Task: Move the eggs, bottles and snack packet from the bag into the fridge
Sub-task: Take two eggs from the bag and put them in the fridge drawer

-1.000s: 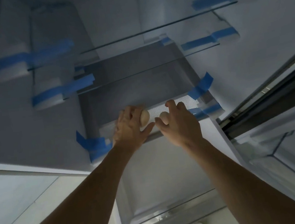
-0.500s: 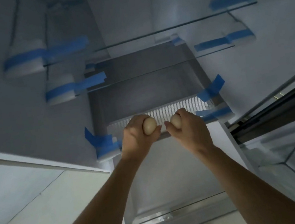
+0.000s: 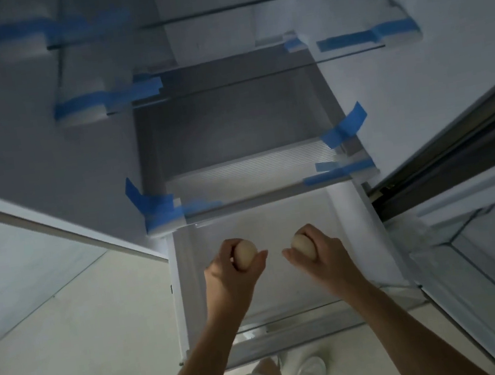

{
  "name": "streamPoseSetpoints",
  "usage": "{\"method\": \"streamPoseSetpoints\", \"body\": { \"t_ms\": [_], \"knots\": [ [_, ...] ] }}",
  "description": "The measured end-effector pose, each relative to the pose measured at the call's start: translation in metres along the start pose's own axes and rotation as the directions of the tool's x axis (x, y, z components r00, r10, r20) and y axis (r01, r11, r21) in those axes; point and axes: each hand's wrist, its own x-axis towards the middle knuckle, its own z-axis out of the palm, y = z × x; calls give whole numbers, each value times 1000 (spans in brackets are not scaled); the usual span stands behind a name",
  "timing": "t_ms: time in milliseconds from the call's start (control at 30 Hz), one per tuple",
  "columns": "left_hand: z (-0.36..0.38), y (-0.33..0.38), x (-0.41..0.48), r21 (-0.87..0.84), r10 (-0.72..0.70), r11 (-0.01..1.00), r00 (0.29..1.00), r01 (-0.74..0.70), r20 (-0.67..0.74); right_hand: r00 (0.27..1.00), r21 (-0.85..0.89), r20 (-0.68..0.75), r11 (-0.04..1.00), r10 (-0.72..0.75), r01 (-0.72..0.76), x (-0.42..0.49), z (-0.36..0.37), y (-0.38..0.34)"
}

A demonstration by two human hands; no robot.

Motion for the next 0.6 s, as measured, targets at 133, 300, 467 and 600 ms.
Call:
{"method": "streamPoseSetpoints", "body": {
  "t_ms": [133, 300, 467, 600],
  "knots": [
    [12, -20, 22, 64, -69, 996, 996, 66, 49, 996, -198, 55, 979, 63, -51, 17, 6, 22],
    [33, -43, 46, 121, -191, 976, 978, 180, 80, 994, -463, 101, 886, 33, 18, 41, 22, 36],
    [51, -68, 54, 190, -222, 962, 965, 193, 140, 995, -565, 25, 822, 100, -68, 51, 38, 55],
    [53, -78, 54, 240, -281, 936, 957, 257, 69, 992, -694, -4, 714, 125, -92, 51, 49, 65]
  ]
}}
